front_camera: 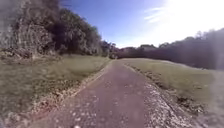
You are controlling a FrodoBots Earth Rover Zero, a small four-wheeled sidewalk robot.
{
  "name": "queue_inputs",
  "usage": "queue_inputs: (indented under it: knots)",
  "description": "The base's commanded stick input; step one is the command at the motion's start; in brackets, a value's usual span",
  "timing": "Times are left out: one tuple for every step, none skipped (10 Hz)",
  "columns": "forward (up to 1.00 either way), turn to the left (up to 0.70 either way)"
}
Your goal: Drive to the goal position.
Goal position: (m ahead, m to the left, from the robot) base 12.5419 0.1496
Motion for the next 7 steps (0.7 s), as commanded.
queue_inputs:
  knots:
    - [0.7,-0.15]
    - [0.7,-0.05]
    - [0.7,0.0]
    - [0.7,0.0]
    - [0.7,0.0]
    - [0.7,0.0]
    - [0.7,0.0]
